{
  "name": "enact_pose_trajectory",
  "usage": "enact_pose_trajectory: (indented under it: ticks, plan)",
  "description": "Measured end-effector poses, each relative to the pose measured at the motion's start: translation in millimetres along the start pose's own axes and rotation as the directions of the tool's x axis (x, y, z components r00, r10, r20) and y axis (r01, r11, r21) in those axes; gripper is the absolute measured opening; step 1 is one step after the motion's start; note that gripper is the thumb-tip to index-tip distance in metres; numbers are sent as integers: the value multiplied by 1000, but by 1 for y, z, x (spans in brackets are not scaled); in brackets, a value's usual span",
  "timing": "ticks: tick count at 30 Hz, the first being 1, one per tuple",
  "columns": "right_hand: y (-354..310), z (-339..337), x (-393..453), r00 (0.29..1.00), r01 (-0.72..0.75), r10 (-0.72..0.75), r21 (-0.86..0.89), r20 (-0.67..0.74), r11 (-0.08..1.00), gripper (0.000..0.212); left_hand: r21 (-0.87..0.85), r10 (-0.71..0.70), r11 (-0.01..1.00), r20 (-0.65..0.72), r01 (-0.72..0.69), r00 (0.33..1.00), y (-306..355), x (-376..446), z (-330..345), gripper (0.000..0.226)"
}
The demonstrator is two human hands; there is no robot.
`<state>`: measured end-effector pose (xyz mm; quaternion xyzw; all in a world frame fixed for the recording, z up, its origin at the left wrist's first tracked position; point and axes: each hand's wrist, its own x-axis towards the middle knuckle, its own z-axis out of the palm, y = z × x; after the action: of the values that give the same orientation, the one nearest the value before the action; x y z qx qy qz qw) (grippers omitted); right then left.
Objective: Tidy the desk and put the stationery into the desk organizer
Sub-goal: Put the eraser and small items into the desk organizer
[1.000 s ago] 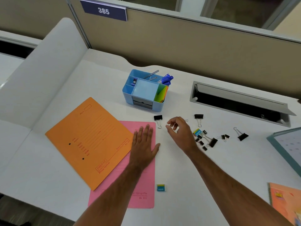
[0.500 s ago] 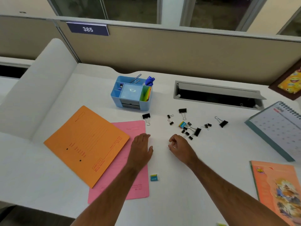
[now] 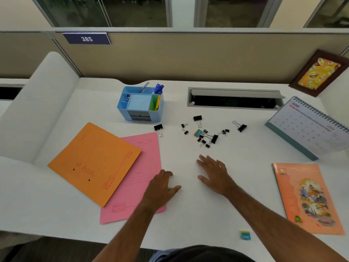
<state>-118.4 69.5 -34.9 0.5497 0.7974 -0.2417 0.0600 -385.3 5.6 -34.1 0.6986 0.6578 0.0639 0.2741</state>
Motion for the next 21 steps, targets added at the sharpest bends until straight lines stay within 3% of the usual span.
enact_pose_trajectory:
  ticks: [3, 14, 21]
  plan:
    - [11, 3, -12, 998, 10, -8, -47, 56, 999, 71, 23, -24, 999, 17, 23, 1000, 7, -6, 2, 64]
    - [40, 5, -44, 998, 15, -17, 28, 65, 1000, 72, 26, -115, 993, -47, 117, 992, 28, -13, 6, 47]
    - [41, 15, -55, 999, 7, -5, -34, 47, 999, 70, -259, -134, 962, -179, 84, 975, 39, -14, -1, 41]
